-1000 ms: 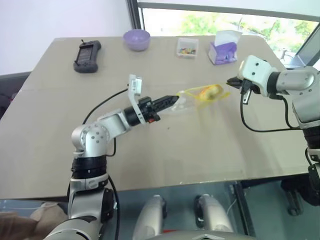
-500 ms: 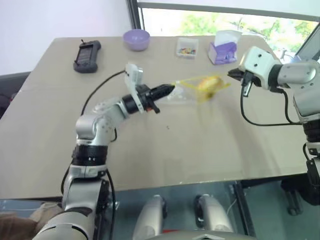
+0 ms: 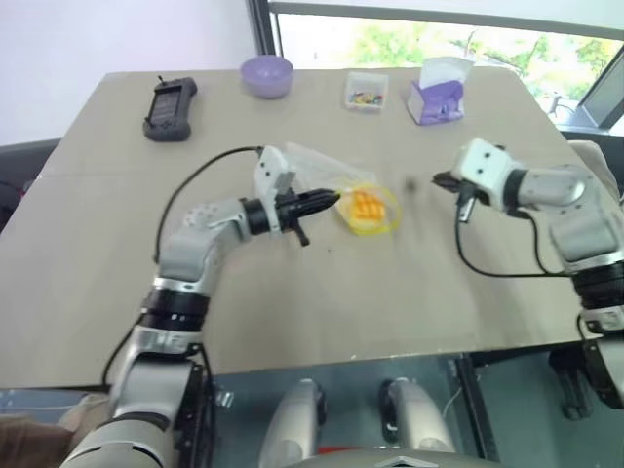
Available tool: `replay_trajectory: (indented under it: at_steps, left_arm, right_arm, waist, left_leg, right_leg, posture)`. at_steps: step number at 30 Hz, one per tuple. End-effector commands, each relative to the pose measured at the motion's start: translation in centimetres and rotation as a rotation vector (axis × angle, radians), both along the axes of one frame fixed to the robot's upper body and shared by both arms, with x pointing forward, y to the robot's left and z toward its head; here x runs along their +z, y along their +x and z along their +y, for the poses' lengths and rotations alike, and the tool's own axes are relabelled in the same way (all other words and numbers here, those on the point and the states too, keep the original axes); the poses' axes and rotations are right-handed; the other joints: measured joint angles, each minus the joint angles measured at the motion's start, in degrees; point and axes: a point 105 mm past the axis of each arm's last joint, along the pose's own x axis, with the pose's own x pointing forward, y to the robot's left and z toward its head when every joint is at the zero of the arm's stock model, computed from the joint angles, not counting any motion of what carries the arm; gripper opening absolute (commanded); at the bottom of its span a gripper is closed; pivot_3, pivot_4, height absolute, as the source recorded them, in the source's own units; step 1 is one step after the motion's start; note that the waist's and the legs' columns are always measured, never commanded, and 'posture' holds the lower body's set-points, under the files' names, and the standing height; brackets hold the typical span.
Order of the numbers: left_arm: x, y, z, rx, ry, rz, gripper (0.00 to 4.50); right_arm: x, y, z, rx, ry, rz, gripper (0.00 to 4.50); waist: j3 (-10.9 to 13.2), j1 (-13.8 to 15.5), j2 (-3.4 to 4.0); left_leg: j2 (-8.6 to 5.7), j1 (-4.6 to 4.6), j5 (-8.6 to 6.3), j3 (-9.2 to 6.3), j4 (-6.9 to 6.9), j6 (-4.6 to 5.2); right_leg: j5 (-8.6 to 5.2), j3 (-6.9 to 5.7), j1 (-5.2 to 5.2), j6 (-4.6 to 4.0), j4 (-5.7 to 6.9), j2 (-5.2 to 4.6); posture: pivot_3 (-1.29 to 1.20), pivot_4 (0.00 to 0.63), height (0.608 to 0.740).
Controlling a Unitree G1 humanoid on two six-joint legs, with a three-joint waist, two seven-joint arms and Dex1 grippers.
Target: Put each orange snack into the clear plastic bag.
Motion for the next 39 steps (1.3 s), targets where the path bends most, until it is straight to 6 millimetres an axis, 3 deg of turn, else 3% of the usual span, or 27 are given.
replay_trajectory:
  at_steps: [1, 3, 6, 12, 15, 26, 38, 39]
  left_arm:
    - [1.8, 0.2, 1.7, 0.059, 0.021, -0.093, 0.00]
    - [0.5, -0.1, 2.3, 0.072, 0.061, -0.076, 0.00]
    - [-0.1, -0.1, 2.8, 0.109, 0.049, -0.047, 0.00]
    - [-0.1, 0.1, 3.1, 0.174, -0.057, 0.050, 0.00]
    - [0.2, 0.3, 3.2, 0.194, -0.083, 0.067, 0.00]
    - [1.5, 0.2, 2.4, 0.193, -0.152, 0.099, 0.00]
    - [1.6, 0.0, 2.3, 0.200, -0.170, 0.122, 0.00]
    - [1.5, -0.1, 2.3, 0.202, -0.170, 0.123, 0.00]
  right_arm:
    - [3.2, -0.6, -0.1, -0.013, 0.053, -0.098, 0.05]
    - [1.9, -1.6, 0.9, 0.014, 0.077, -0.060, 0.05]
    - [0.1, -2.7, 2.3, 0.017, 0.105, -0.063, 0.76]
    - [-4.4, -4.1, 4.3, -0.055, 0.138, -0.055, 3.22]
    - [-6.1, -4.3, 5.0, -0.062, 0.111, -0.061, 3.22]
    - [-8.8, -2.7, 6.5, -0.134, 0.049, -0.134, 3.22]
    - [-9.7, -1.2, 7.9, -0.200, 0.112, -0.145, 3.22]
    - [-9.6, -1.1, 7.9, -0.201, 0.125, -0.142, 2.70]
  waist:
    - [0.0, 0.0, 0.02]
    - [-0.1, -0.2, 0.04]
    - [-0.1, -0.1, 0.03]
    - [-0.1, 0.2, 0.03]
    - [-0.1, 0.0, 0.03]
    - [-0.1, -0.1, 0.01]
    - [-0.2, -0.3, -0.06]
    - [-0.2, -0.3, -0.06]
  left_leg:
    - [0.00, 0.03, 0.00, 0.00, 0.00, 0.00]
    - [0.03, 0.18, -0.01, 0.00, -0.04, 0.00]
    - [0.04, 0.19, -0.01, -0.02, -0.12, 0.00]
    - [0.00, 0.15, -0.01, -0.07, -0.02, 0.01]
    - [0.00, 0.16, -0.01, -0.05, 0.02, 0.01]
    - [0.02, 0.19, 0.01, -0.06, 0.02, -0.02]
    - [0.03, 0.29, 0.02, -0.08, 0.02, -0.04]
    - [0.03, 0.29, 0.02, -0.08, 0.02, -0.04]
  right_leg:
    - [0.00, 0.00, 0.02, 0.00, 0.01, 0.00]
    - [-0.01, 0.01, 0.13, -0.01, 0.00, 0.02]
    - [-0.01, -0.01, 0.16, -0.01, -0.03, 0.02]
    - [-0.01, -0.05, 0.17, 0.00, 0.01, -0.01]
    - [-0.01, -0.04, 0.18, 0.00, 0.02, 0.00]
    - [-0.01, -0.03, 0.18, -0.01, 0.04, 0.03]
    - [0.00, -0.02, 0.26, -0.01, 0.05, 0.04]
    - [0.00, -0.02, 0.26, -0.01, 0.05, 0.04]
  posture:
    - [0.00, 0.150, 0.740]
    - [0.00, 0.150, 0.740]
    - [0.00, 0.150, 0.740]
    - [0.00, 0.150, 0.740]
    - [0.00, 0.150, 0.740]
    - [0.00, 0.150, 0.740]
    - [0.00, 0.150, 0.740]
    - [0.00, 0.150, 0.740]
